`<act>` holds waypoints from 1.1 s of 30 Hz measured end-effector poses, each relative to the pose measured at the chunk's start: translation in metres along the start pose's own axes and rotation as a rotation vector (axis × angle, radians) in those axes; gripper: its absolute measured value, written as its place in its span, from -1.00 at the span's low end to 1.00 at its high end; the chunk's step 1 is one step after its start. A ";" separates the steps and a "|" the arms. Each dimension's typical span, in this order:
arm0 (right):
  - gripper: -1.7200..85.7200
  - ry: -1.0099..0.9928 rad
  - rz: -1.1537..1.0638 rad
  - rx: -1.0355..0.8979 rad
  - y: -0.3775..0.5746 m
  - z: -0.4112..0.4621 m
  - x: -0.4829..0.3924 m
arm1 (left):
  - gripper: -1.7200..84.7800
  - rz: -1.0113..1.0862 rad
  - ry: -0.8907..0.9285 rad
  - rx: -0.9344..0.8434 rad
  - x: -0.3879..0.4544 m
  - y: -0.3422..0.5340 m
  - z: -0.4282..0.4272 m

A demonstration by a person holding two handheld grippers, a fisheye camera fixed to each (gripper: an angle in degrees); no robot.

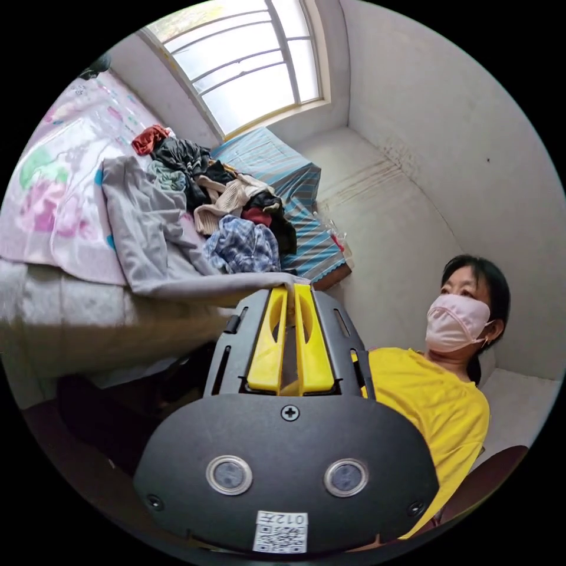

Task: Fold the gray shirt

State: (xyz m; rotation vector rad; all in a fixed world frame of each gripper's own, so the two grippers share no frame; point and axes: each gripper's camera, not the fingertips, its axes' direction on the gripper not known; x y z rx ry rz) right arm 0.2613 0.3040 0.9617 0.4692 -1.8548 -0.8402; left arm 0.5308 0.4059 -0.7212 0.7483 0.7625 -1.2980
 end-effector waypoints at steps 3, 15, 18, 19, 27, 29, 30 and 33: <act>-0.94 0.019 -0.020 0.034 -0.047 -0.001 0.001 | -0.92 0.026 -0.032 0.016 -0.008 -0.057 -0.003; -0.91 0.261 0.163 0.022 -0.301 0.027 0.141 | -0.85 -0.170 -0.169 0.050 -0.182 -0.298 0.006; -0.87 0.349 0.290 0.017 -0.318 0.035 0.201 | -0.78 -0.299 -0.120 0.089 -0.248 -0.311 0.008; -0.85 0.348 0.298 0.035 -0.319 0.035 0.209 | -0.76 -0.308 -0.055 0.163 -0.260 -0.311 0.004; -0.77 0.392 0.104 0.109 -0.277 0.019 0.141 | -0.70 -0.100 -0.102 0.231 -0.199 -0.303 -0.038; -0.74 0.464 0.086 0.043 -0.249 0.028 0.121 | -0.69 -0.114 -0.232 0.163 -0.182 -0.287 -0.037; -0.73 0.486 0.089 0.025 -0.242 0.032 0.118 | -0.68 -0.138 -0.299 0.121 -0.174 -0.276 -0.033; -0.71 0.521 0.129 -0.018 -0.211 0.047 0.116 | -0.66 -0.206 -0.351 0.036 -0.171 -0.254 -0.015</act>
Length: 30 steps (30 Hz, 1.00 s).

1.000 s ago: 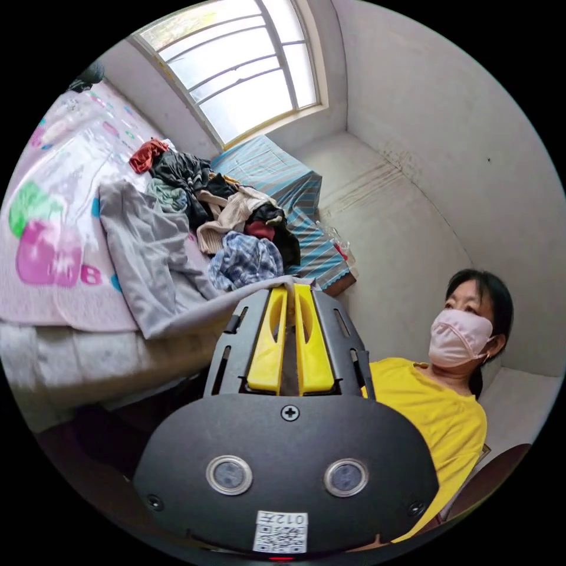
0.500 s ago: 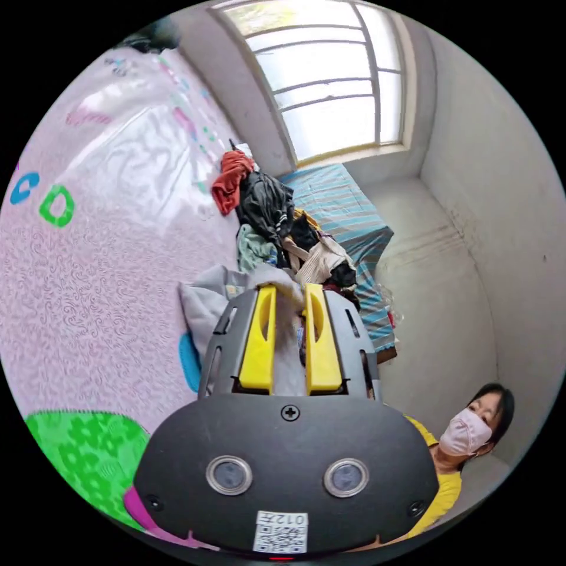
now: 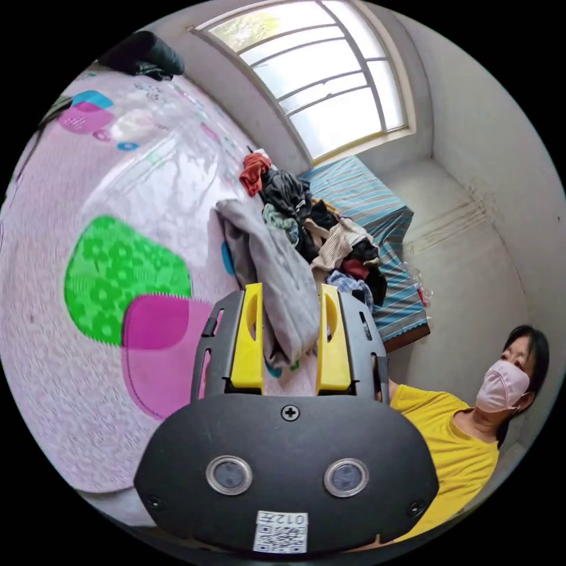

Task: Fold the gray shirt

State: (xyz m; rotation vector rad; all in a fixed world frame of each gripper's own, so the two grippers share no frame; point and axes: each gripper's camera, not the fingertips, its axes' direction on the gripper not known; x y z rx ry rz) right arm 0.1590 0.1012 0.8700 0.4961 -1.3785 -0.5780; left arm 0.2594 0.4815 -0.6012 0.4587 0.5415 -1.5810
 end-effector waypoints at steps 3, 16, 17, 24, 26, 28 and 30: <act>-0.71 -0.008 0.029 -0.023 0.016 0.018 -0.006 | -0.65 -0.029 -0.010 -0.084 0.002 0.009 0.025; -0.92 0.069 0.070 0.011 0.051 0.041 -0.044 | -0.91 0.014 -0.031 -0.280 0.029 -0.020 0.069; -0.92 0.065 0.066 -0.011 0.057 0.041 -0.047 | -0.92 0.021 -0.031 -0.306 0.031 -0.019 0.069; -0.90 0.035 0.032 -0.134 0.098 0.045 -0.056 | -0.89 0.053 0.034 -0.427 0.036 0.000 0.066; -0.88 0.072 -0.001 -0.095 0.102 0.033 -0.063 | -0.87 0.059 0.004 -0.390 0.038 -0.002 0.055; -0.85 0.139 -0.043 -0.023 0.098 0.019 -0.072 | -0.83 0.060 -0.089 -0.268 0.044 -0.015 0.033; -0.82 0.188 -0.062 0.044 0.088 0.008 -0.077 | -0.79 0.055 -0.145 -0.202 0.048 -0.031 0.025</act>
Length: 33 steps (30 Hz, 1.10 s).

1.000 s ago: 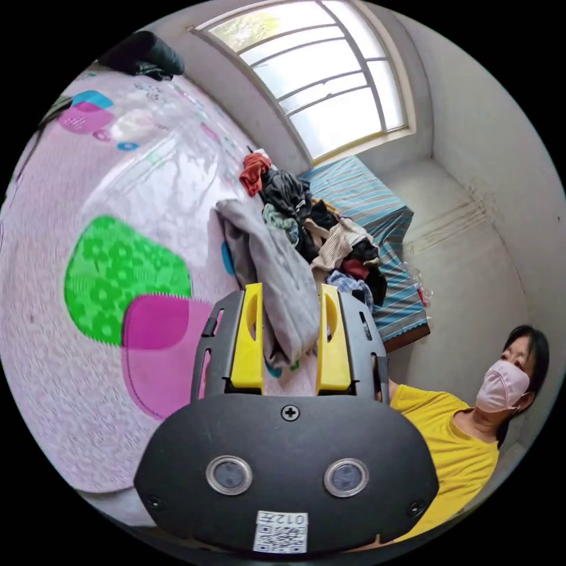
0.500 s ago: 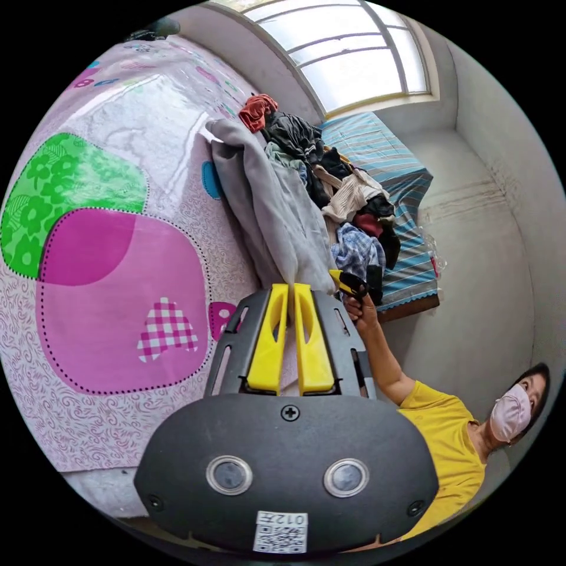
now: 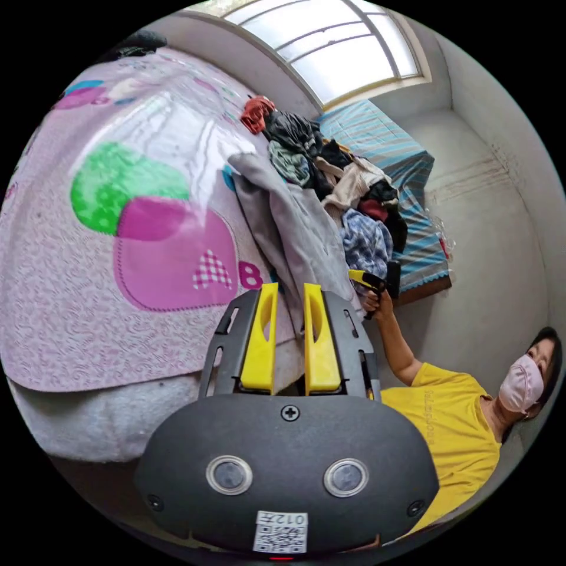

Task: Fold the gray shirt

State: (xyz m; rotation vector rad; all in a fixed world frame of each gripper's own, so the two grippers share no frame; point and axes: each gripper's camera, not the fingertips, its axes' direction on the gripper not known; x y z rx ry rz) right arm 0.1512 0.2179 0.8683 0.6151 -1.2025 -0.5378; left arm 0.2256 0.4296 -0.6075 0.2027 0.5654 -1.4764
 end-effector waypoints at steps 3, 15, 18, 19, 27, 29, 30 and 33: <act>-0.78 -0.002 0.026 0.052 -0.028 0.001 0.004 | -0.75 -0.031 -0.027 0.008 0.003 -0.036 0.000; -0.90 0.189 -0.035 0.029 -0.091 0.049 -0.009 | -0.88 0.054 -0.124 -0.134 0.027 -0.131 0.041; -0.91 0.067 -0.078 0.160 -0.080 0.029 -0.008 | -0.90 0.245 0.035 -0.026 0.045 -0.134 0.027; -0.92 0.017 -0.053 0.203 -0.074 0.023 0.002 | -0.90 0.302 0.142 0.031 0.043 -0.133 0.022; -0.89 -0.108 0.211 0.098 -0.057 0.042 0.073 | -0.83 -0.113 0.196 -0.075 -0.028 -0.118 0.051; -0.86 -0.097 0.199 0.099 -0.055 0.036 0.071 | -0.78 -0.125 0.233 -0.008 -0.026 -0.111 0.044; -0.85 -0.090 0.198 0.102 -0.054 0.033 0.070 | -0.76 -0.118 0.249 0.034 -0.022 -0.107 0.036; -0.80 -0.022 0.155 0.157 -0.045 0.012 0.056 | -0.74 -0.035 0.200 0.125 0.001 -0.095 0.012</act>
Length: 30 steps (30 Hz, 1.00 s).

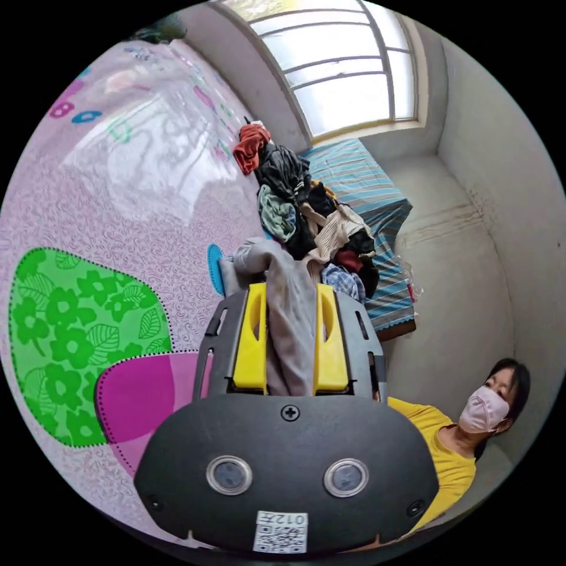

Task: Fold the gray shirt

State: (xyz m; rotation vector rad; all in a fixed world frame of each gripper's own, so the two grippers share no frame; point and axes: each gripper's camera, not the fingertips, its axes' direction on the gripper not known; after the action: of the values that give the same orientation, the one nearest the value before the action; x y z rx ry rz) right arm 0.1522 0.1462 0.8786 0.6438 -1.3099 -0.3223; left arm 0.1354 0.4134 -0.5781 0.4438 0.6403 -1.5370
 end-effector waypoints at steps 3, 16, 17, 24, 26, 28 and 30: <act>-0.82 0.095 -0.111 0.141 0.012 -0.022 -0.025 | -0.77 0.115 -0.242 0.119 0.040 0.009 -0.018; -0.94 0.069 -0.013 -0.085 -0.018 0.084 0.002 | -0.94 0.036 -0.391 -0.184 0.036 -0.019 0.099; -0.94 0.067 -0.008 -0.081 -0.016 0.084 0.002 | -0.94 0.019 -0.375 -0.166 0.034 -0.018 0.097; -0.94 0.096 -0.106 0.009 0.009 0.056 -0.031 | -0.95 0.108 -0.298 -0.007 0.081 0.024 0.061; -0.94 0.080 -0.194 0.041 0.036 0.037 -0.056 | -0.95 0.146 -0.317 0.014 0.102 0.048 0.048; -0.94 0.092 -0.286 0.032 0.063 0.031 -0.077 | -0.95 0.187 -0.383 0.008 0.127 0.086 0.042; -0.94 0.110 -0.371 0.002 0.090 0.034 -0.095 | -0.95 0.225 -0.382 -0.019 0.141 0.113 0.048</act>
State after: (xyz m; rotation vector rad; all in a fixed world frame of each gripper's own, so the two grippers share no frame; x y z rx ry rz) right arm 0.0843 0.2620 0.8626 0.8949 -1.0826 -0.5791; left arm 0.2422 0.2749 -0.6452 0.1908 0.2955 -1.3509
